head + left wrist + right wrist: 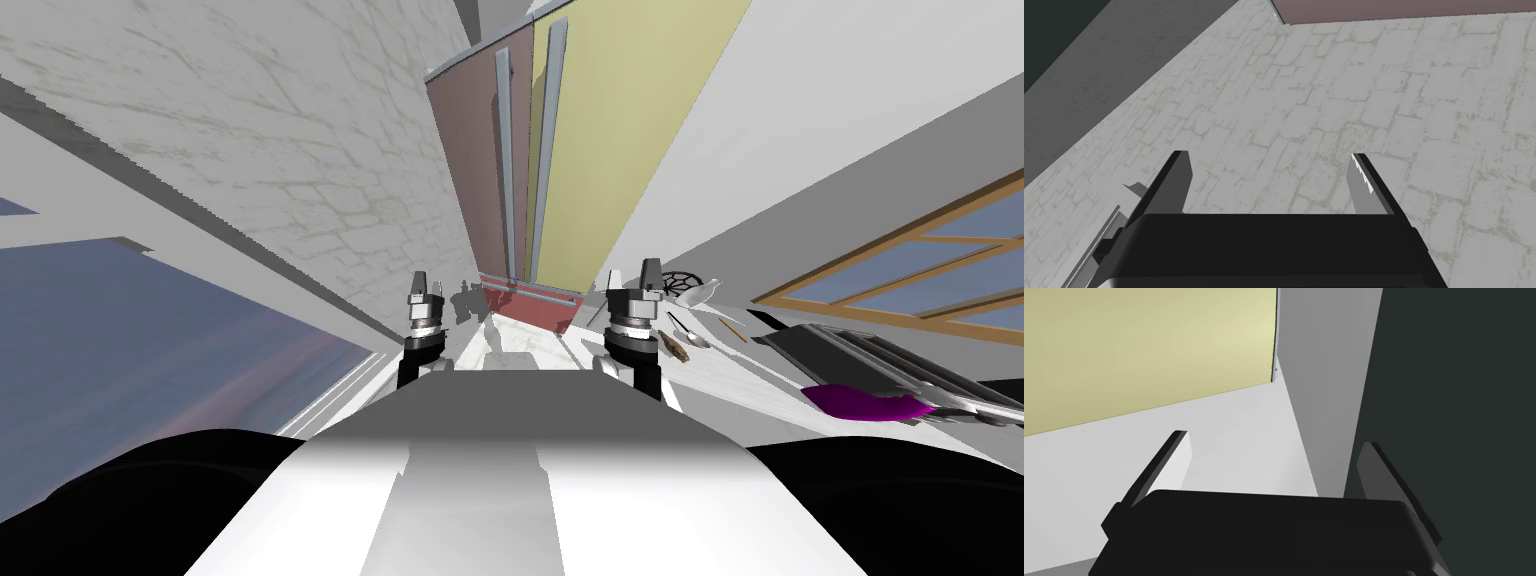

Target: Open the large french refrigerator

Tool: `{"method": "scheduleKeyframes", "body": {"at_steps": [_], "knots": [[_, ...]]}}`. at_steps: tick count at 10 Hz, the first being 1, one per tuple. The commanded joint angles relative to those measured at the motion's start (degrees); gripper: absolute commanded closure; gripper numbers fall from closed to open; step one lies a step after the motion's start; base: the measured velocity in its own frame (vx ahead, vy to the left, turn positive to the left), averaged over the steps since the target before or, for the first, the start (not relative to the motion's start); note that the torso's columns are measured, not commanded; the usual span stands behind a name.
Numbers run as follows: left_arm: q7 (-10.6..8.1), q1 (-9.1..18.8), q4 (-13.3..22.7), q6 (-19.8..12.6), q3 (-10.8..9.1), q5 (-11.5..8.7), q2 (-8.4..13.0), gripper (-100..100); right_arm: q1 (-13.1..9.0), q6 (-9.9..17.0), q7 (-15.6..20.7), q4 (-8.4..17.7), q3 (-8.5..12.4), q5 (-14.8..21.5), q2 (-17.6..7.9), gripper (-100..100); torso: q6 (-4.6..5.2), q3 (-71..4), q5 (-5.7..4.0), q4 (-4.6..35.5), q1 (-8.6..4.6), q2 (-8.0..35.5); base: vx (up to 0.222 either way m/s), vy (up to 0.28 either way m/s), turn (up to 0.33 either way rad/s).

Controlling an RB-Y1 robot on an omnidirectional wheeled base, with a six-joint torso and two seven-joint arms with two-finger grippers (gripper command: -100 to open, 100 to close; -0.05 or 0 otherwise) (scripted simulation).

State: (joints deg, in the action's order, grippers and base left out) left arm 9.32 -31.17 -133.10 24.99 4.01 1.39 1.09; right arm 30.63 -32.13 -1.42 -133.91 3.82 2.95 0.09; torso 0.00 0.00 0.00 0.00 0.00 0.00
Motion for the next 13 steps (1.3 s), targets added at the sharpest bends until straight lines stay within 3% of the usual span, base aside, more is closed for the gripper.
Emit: {"method": "scheduleKeyframes", "body": {"at_steps": [1,9,10,13], "knots": [[0.0,0.0,0.0,0.0,0.0,0.0,0.0,0,0.0,0.0,0.0,0.0,0.0,0.0,0.0,0,0.0,-4.7,0.0,2.3,0.0,2.3,0.0,0.0,0.0],[0.0,0.0,0.0,0.0,0.0,0.0,0.0,0,0.0,0.0,0.0,0.0,0.0,0.0,0.0,0,0.0,-70.7,0.0,35.4,0.0,35.4,0.0,0.0,0.0],[0.0,0.0,0.0,0.0,0.0,0.0,0.0,0,0.0,-0.3,0.9,0.4,0.1,0.3,-2.0,-100,0.0,-79.2,0.0,39.6,0.0,39.6,0.041,0.009,-0.025],[0.0,0.0,0.0,0.0,0.0,0.0,0.0,0,0.0,-1.6,4.6,2.3,0.3,1.4,-5.8,-100,0.0,-84.6,0.01,42.2,0.0,42.0,0.1,0.018,-0.046]]}}
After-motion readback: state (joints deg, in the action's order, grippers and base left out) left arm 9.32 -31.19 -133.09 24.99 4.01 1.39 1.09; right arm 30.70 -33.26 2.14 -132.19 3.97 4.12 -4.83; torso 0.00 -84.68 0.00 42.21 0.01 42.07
